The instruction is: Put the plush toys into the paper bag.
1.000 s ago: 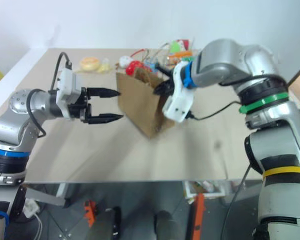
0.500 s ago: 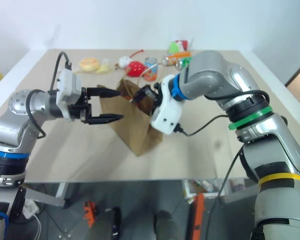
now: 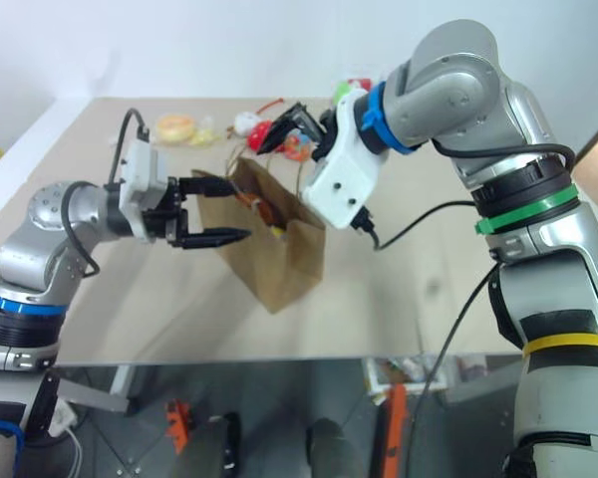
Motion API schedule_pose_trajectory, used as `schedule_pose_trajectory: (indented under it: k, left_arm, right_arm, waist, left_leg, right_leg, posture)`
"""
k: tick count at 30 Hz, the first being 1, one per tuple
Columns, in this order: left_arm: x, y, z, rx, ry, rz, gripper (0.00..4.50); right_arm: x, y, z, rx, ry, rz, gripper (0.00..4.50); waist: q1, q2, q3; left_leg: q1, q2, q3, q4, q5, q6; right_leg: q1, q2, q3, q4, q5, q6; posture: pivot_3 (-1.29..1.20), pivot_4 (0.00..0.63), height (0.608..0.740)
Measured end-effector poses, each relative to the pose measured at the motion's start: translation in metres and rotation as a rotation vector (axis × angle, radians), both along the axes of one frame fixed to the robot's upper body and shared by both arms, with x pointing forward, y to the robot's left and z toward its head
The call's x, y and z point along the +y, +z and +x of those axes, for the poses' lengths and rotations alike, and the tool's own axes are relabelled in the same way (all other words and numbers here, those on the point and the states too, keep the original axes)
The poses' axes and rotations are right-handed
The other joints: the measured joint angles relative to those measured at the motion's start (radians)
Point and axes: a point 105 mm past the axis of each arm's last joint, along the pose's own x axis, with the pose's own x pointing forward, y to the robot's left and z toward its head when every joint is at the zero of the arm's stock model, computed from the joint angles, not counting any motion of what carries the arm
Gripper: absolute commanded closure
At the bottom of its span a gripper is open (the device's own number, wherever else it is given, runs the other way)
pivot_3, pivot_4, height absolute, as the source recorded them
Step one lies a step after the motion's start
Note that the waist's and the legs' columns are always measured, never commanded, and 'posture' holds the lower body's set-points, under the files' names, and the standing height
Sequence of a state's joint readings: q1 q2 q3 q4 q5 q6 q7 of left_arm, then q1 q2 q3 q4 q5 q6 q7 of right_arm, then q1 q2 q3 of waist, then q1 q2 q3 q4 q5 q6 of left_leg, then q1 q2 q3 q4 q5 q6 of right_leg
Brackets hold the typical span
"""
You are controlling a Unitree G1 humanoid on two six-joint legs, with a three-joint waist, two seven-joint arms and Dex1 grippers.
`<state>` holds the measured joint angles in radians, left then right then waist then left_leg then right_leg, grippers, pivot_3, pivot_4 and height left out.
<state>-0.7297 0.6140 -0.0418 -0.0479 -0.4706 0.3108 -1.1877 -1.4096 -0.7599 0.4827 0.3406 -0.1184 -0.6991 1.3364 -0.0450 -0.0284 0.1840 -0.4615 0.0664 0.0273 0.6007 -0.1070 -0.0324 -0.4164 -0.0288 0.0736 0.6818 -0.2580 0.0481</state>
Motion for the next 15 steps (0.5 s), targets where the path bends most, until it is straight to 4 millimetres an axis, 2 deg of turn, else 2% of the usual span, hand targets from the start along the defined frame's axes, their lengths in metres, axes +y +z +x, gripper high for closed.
schedule_pose_trajectory:
  k: [3, 5, 6, 9, 11, 13, 14, 15]
  left_arm:
    - [0.0, 0.0, 0.0, 0.0, -0.002, 0.0, 1.06]
    - [0.0, 0.001, -0.002, 0.004, -0.018, 0.0, 1.06]
    - [0.0, 0.001, -0.006, 0.011, -0.039, 0.001, 1.06]
    - [0.004, 0.005, -0.018, 0.051, -0.096, -0.014, 1.06]
    - [0.007, 0.011, -0.024, 0.081, -0.118, -0.045, 1.06]
    - [0.009, 0.015, -0.027, 0.103, -0.125, -0.073, 1.06]
    - [0.01, 0.017, -0.027, 0.113, -0.123, -0.087, 1.06]
    - [0.01, 0.018, -0.026, 0.118, -0.118, -0.095, 1.06]
  right_arm:
    - [-0.021, 0.018, -0.002, 0.095, -0.114, 0.105, 0.02]
    - [-0.044, 0.029, 0.0, 0.197, -0.233, 0.205, 0.02]
    - [-0.061, 0.031, 0.002, 0.268, -0.313, 0.275, 0.02]
    - [-0.093, 0.023, 0.008, 0.445, -0.459, 0.427, 0.75]
    - [-0.113, 0.006, 0.01, 0.575, -0.548, 0.515, 1.72]
    - [-0.124, -0.013, 0.01, 0.652, -0.605, 0.559, 2.49]
    - [-0.129, -0.024, 0.01, 0.688, -0.634, 0.566, 2.7]
    - [-0.132, -0.033, 0.01, 0.71, -0.658, 0.578, 3.24]
  waist:
    - [0.008, 0.0, 0.0]
    - [0.014, 0.0, 0.0]
    - [0.015, 0.0, 0.0]
    - [0.016, 0.0, 0.0]
    - [0.016, 0.0, 0.0]
    - [0.015, 0.0, 0.0]
    - [0.014, 0.0, 0.0]
    - [0.013, 0.0, 0.0]
  left_leg:
    - [0.0, -0.001, 0.0, 0.0, 0.0, 0.0]
    - [0.0, -0.001, 0.0, 0.0, 0.0, 0.0]
    - [0.0, -0.001, 0.0, 0.0, 0.0, 0.0]
    - [0.0, -0.001, 0.001, 0.0, 0.0, 0.0]
    - [0.0, -0.001, 0.0, 0.0, 0.0, 0.0]
    - [0.0, -0.001, 0.0, 0.0, 0.0, 0.0]
    - [0.001, -0.001, 0.0, 0.001, 0.0, 0.0]
    - [0.0, -0.001, 0.001, 0.0, 0.0, 0.0]
  right_leg:
    - [0.001, -0.001, 0.0, 0.0, 0.0, -0.001]
    - [0.001, -0.002, 0.0, 0.0, 0.0, -0.003]
    - [0.001, -0.002, 0.0, 0.0, -0.001, -0.004]
    - [0.001, -0.003, 0.0, -0.001, -0.002, -0.006]
    - [0.0, -0.002, -0.001, 0.0, -0.003, -0.005]
    - [0.001, -0.002, -0.001, 0.0, -0.003, -0.002]
    - [0.001, -0.002, -0.001, 0.0, -0.002, 0.001]
    - [0.0, -0.002, 0.0, 0.0, -0.002, 0.002]
  posture:
    - [0.0, 0.15, 0.74]
    - [0.0, 0.15, 0.74]
    - [0.0, 0.15, 0.74]
    - [0.0, 0.15, 0.74]
    - [0.0, 0.15, 0.74]
    - [0.0, 0.15, 0.74]
    - [0.0, 0.15, 0.74]
    - [0.0, 0.15, 0.74]
